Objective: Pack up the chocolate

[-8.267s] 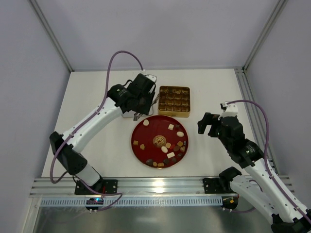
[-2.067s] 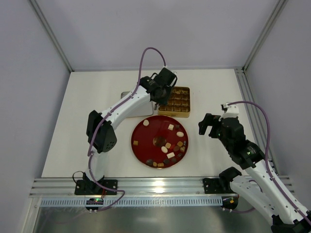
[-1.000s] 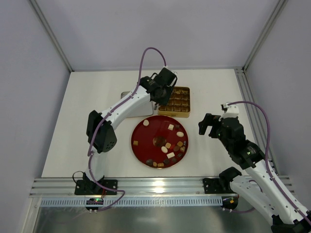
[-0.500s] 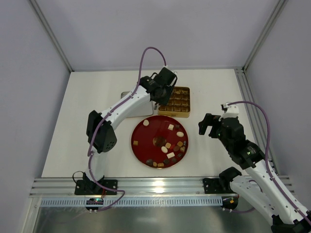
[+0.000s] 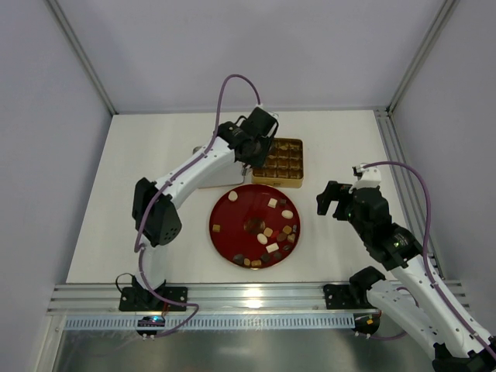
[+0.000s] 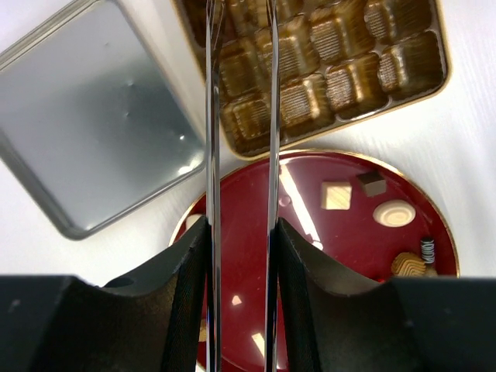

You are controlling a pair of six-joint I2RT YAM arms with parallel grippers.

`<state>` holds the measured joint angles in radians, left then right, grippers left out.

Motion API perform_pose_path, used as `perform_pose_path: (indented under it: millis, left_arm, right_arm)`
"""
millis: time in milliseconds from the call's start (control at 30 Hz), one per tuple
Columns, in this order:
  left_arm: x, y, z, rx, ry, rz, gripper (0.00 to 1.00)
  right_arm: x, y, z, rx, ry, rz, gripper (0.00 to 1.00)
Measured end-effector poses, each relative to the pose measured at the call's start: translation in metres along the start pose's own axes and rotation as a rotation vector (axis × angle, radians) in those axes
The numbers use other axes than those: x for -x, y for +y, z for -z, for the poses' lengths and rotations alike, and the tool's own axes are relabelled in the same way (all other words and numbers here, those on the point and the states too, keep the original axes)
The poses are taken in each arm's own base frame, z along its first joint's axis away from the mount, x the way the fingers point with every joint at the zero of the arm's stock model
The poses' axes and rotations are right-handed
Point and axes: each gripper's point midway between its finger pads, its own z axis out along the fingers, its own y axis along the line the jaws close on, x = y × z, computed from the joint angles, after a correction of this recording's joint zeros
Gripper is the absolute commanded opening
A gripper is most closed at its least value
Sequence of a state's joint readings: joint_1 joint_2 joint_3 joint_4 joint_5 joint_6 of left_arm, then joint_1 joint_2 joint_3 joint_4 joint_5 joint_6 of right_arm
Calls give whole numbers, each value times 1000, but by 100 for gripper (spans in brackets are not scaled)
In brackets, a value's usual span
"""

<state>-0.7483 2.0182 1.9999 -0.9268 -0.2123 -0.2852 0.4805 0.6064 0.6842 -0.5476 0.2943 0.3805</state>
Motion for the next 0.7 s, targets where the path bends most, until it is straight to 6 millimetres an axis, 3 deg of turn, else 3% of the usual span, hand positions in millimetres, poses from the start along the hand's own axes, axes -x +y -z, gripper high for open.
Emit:
perform_pose_path:
  millis: [133, 367, 700]
  left_arm:
    - [-9, 28, 17, 27, 1, 53, 38]
    - [-23, 113, 48, 135, -25, 231, 38]
    - [-72, 222, 45, 334, 34, 445, 38]
  right_arm:
    - [0, 0, 0, 2, 0, -1, 100]
    - [0, 4, -2, 14, 5, -3, 100]
    - [-3, 12, -9, 44, 29, -8, 100]
